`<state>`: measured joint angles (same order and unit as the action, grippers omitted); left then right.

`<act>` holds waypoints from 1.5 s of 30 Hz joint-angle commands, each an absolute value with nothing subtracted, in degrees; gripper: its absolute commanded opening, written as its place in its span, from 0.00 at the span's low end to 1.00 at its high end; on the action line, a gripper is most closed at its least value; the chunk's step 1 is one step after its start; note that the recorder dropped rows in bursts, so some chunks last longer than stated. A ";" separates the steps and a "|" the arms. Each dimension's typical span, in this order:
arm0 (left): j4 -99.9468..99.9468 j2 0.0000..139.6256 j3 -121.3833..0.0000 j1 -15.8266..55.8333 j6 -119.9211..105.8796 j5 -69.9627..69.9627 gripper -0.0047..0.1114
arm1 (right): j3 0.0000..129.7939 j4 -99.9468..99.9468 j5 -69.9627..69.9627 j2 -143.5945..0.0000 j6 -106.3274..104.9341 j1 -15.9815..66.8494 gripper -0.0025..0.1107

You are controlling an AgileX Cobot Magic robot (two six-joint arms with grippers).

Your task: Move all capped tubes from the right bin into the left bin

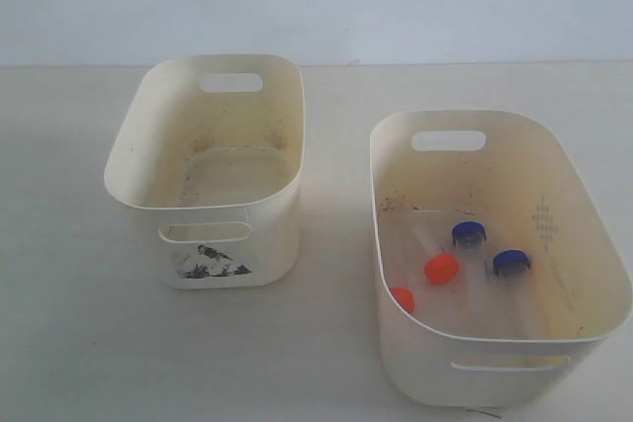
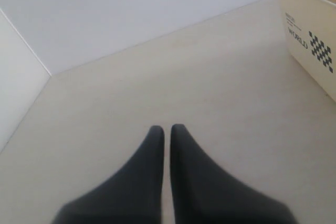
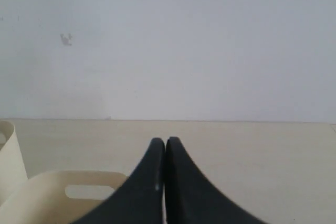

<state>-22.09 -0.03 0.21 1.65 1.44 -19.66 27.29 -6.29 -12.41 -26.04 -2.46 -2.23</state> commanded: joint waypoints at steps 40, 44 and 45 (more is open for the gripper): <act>-21.93 0.00 0.00 1.89 1.98 -19.53 0.08 | 76.65 14.16 -69.96 -94.68 36.03 30.48 0.02; -21.93 0.00 0.00 1.89 1.98 -19.53 0.08 | 76.65 7.59 -68.33 -96.27 28.80 28.62 0.02; -21.93 0.00 0.00 1.89 1.98 -19.53 0.08 | 76.65 5.74 -68.22 -96.55 27.70 27.62 0.02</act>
<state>-22.09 -0.03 0.21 1.65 1.44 -19.66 76.24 9.93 -69.12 -96.04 31.83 29.57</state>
